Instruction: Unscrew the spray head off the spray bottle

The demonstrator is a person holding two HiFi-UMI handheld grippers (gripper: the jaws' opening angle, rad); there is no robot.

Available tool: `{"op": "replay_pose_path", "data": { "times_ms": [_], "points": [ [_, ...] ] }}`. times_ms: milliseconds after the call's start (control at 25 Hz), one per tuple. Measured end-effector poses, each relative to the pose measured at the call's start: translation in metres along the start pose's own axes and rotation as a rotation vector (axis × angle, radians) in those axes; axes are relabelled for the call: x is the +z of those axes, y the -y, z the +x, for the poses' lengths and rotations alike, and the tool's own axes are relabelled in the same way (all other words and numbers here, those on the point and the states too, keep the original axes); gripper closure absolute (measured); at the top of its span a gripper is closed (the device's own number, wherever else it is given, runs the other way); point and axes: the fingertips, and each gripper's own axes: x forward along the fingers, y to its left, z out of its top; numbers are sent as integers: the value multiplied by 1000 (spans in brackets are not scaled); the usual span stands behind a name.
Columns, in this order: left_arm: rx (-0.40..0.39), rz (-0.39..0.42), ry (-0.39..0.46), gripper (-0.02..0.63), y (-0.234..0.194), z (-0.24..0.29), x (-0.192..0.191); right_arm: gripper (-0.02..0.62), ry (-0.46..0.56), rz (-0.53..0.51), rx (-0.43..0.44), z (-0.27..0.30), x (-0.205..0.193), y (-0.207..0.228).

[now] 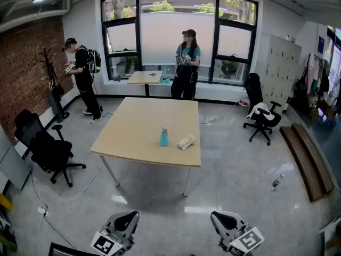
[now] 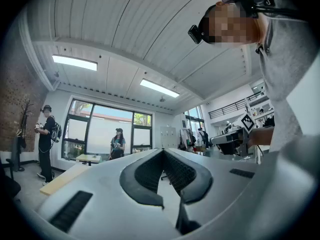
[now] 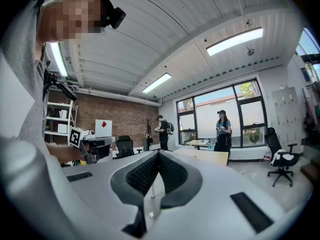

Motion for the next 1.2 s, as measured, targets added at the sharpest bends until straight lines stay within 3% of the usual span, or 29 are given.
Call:
{"op": "replay_pose_path", "data": {
  "times_ms": [400, 640, 1200],
  "points": [
    [-7, 0, -1, 601, -2, -11, -3, 591, -17, -6, 1, 3, -6, -13],
    [-11, 0, 2, 601, -1, -12, -4, 589, 33, 6, -4, 0, 2, -12],
    [-24, -22, -2, 601, -30, -28, -12, 589, 33, 19, -24, 34, 2, -33]
  ]
}}
